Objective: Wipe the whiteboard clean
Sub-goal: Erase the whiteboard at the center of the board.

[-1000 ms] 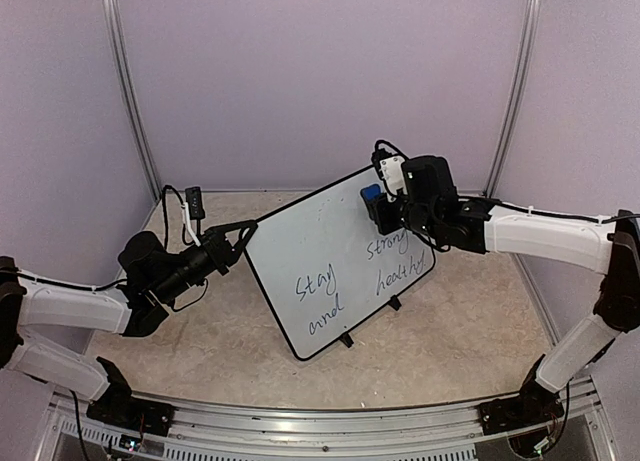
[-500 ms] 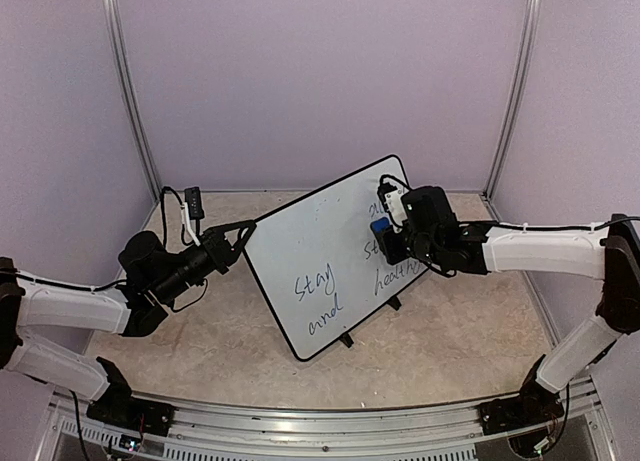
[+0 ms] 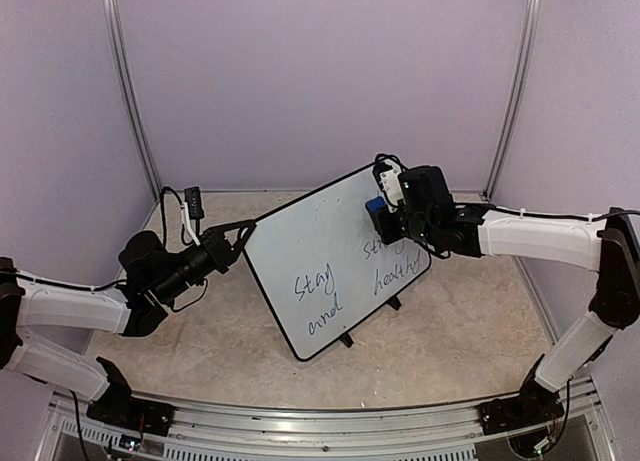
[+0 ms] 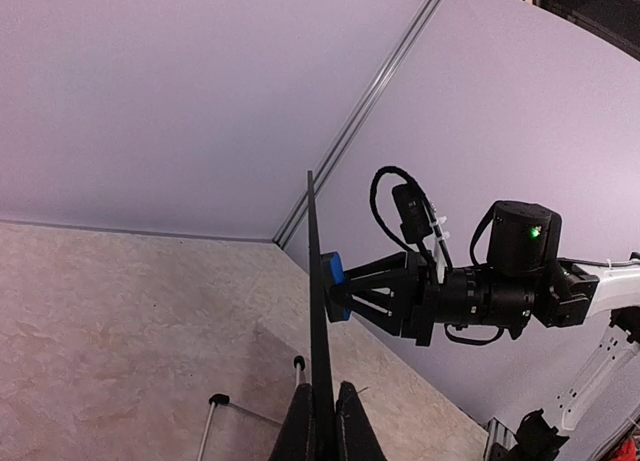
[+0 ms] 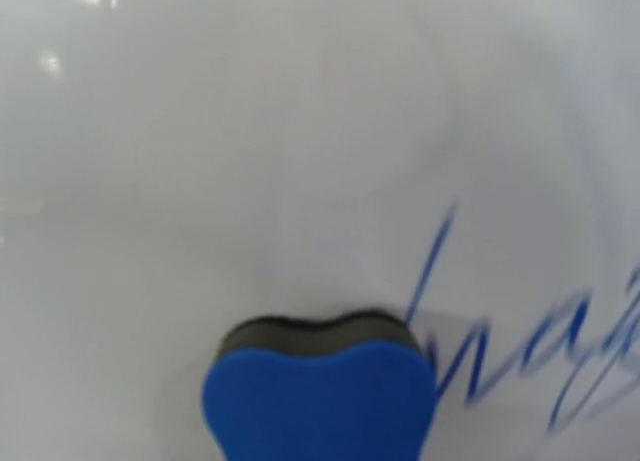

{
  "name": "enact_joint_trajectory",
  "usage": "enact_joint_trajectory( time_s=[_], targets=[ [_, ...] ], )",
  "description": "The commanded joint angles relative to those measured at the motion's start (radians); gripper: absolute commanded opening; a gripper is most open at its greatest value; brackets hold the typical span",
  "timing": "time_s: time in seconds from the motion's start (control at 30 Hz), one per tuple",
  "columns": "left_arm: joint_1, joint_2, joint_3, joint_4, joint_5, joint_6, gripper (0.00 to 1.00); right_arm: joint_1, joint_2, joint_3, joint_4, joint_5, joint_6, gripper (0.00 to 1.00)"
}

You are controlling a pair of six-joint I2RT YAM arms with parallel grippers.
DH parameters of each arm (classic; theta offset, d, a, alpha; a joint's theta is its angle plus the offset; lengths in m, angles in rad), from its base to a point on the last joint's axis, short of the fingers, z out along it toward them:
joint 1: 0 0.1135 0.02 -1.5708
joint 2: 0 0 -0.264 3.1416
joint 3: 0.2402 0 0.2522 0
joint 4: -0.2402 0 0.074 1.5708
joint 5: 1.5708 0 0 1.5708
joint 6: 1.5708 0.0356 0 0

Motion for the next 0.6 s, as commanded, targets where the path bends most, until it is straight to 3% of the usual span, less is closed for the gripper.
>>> enact_joint_trajectory(
  time_s=[0.0, 0.4, 0.57],
  targets=[
    [-0.027, -0.019, 0.02, 0.015, 0.168, 0.084, 0.0, -0.018, 0.049, 0.057, 0.028, -0.023, -0.026, 0.23],
    [-0.027, -0.02, 0.021, 0.018, 0.171, 0.08, 0.0, -0.019, -0.026, -0.119, 0.045, -0.049, 0.029, 0.23],
    [-0.028, -0.015, 0.021, 0.021, 0.174, 0.077, 0.0, -0.025, -0.029, -0.12, 0.046, -0.043, 0.023, 0.23]
  ],
)
